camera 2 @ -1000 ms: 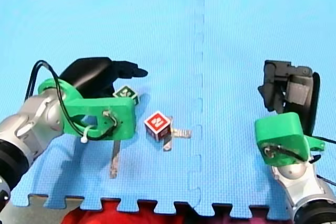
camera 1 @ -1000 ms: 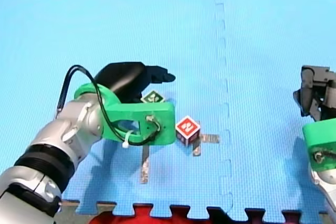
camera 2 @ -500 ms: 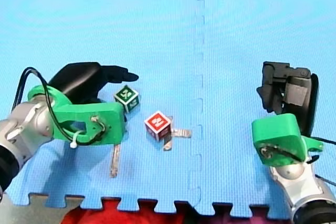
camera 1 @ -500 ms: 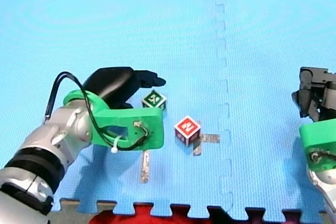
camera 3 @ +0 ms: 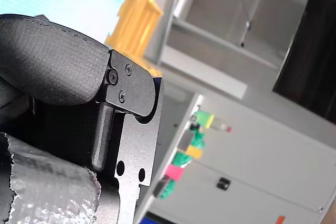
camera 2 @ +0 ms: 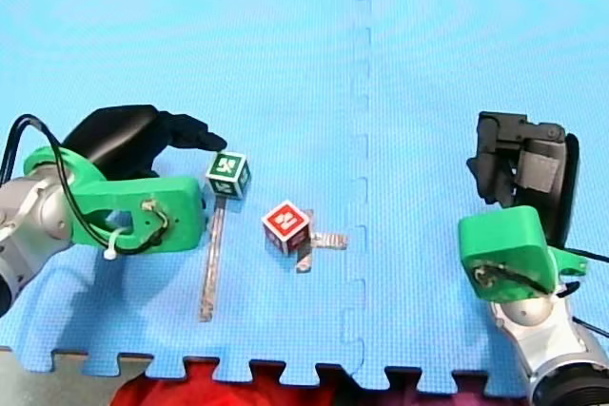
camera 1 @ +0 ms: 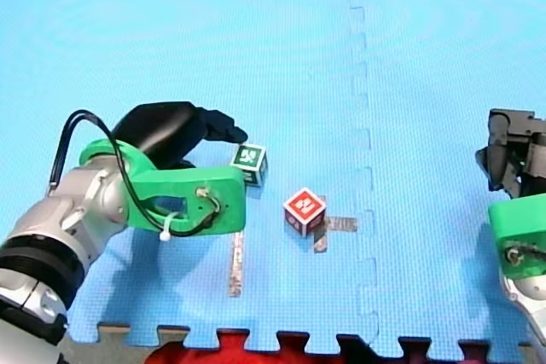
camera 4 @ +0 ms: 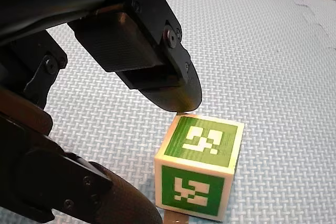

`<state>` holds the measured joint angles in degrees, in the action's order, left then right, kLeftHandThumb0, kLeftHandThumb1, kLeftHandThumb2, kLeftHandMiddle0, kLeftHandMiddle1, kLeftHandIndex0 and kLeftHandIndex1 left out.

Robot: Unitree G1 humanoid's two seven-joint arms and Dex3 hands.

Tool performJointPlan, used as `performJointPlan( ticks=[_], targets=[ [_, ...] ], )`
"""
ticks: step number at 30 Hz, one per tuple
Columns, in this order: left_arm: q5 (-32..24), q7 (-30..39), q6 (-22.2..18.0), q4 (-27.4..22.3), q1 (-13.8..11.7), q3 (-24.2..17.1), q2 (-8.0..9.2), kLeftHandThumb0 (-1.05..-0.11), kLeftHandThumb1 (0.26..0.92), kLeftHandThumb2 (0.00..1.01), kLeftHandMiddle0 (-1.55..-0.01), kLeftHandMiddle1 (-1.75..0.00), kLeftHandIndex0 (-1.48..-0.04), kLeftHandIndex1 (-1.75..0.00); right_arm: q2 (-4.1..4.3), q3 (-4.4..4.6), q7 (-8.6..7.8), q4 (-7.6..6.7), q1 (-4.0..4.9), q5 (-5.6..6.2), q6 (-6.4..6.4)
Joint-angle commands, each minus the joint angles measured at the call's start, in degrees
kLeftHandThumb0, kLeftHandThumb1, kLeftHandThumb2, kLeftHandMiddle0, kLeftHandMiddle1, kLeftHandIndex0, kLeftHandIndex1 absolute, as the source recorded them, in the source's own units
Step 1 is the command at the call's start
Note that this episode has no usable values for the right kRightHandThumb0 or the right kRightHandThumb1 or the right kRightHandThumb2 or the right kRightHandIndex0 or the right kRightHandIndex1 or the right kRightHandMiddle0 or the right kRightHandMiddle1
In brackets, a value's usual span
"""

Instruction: Stack cube left

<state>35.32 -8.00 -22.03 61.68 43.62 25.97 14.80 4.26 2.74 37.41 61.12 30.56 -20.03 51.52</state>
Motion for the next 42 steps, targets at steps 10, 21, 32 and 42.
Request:
performJointPlan(
  ticks=[10,21,32,42],
  targets=[
    [0.57,-6.76,-1.09,1.04,-0.68,0.19,-1.01,-0.487,0.759,0.02,-0.96,-1.75,-1.26,-0.16,0.27,-0.21,-0.29,-0.9,-0.49,0.37,0.37],
    [0.43,-6.6,-3.95,2.25,-0.48,0.61,-0.52,-0.543,0.805,0.02,-0.95,-1.75,-1.04,-0.03,0.35,-0.2,-0.01,-0.48,-0.39,0.18,0.69],
    [1.24,-6.36,-4.31,1.37,-0.75,1.14,0.05,-0.852,0.757,0.0,-0.95,-1.75,-0.65,0.0,0.09,0.1,0.19,-0.67,-0.56,-0.07,0.58],
    [0.65,-1.96,-5.47,2.54,-0.29,1.29,0.1,-0.969,0.775,0.01,-0.9,-1.75,-0.42,0.0,0.21,0.05,0.2,-0.45,-0.53,-0.02,0.53]
  ],
)
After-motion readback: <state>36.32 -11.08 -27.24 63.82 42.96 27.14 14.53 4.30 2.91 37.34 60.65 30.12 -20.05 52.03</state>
